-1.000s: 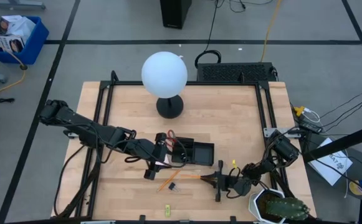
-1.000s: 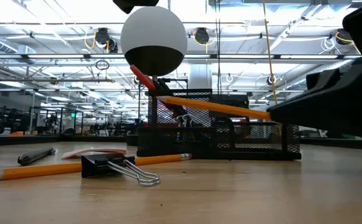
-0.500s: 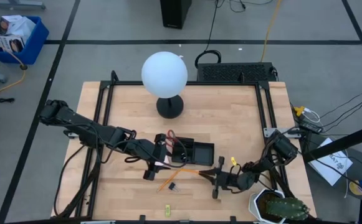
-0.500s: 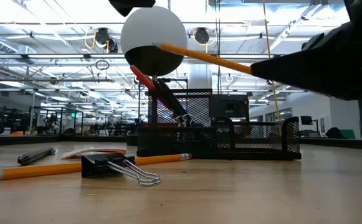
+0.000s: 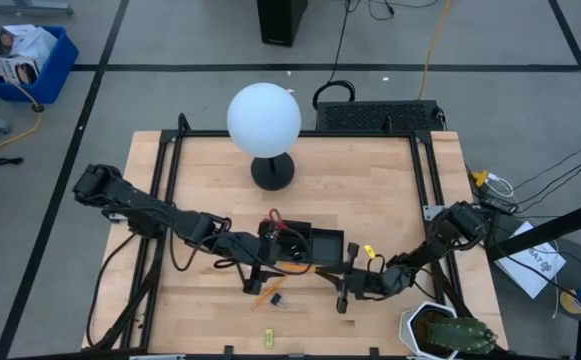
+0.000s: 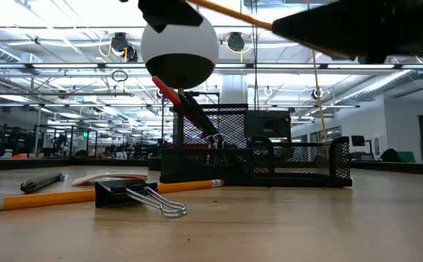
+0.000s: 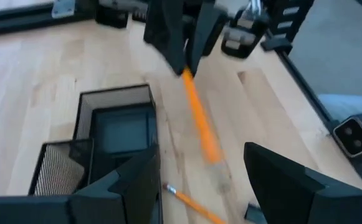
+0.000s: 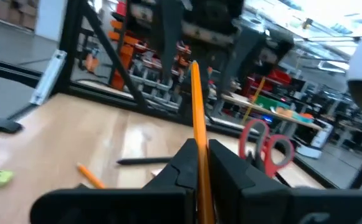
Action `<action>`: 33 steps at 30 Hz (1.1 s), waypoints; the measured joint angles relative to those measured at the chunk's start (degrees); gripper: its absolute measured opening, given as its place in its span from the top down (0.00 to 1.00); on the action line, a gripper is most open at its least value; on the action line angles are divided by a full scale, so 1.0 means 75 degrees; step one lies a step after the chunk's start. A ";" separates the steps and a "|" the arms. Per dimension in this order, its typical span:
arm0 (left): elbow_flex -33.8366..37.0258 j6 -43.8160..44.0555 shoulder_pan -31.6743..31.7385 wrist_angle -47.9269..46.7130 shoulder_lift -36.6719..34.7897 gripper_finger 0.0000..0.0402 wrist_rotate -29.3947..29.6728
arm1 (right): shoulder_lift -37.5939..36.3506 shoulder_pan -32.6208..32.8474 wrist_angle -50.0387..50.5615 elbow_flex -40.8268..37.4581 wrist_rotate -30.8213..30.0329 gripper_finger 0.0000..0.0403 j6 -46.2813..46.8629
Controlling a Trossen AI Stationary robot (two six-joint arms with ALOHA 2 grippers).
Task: Pick and place office supplies into organizer
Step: Put the yellow pencil into the desk organizer
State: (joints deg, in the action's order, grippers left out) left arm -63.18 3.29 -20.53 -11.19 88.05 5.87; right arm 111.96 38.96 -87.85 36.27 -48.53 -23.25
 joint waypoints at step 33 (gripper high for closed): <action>0.0006 0.0038 0.0184 0.0360 0.0075 0.53 -0.0239 | -0.0128 -0.0253 0.0041 -0.0003 0.0311 0.97 -0.0083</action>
State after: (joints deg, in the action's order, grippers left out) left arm -63.13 3.57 -19.16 -8.49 88.62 4.08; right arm 111.00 37.06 -87.54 36.25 -46.19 -23.87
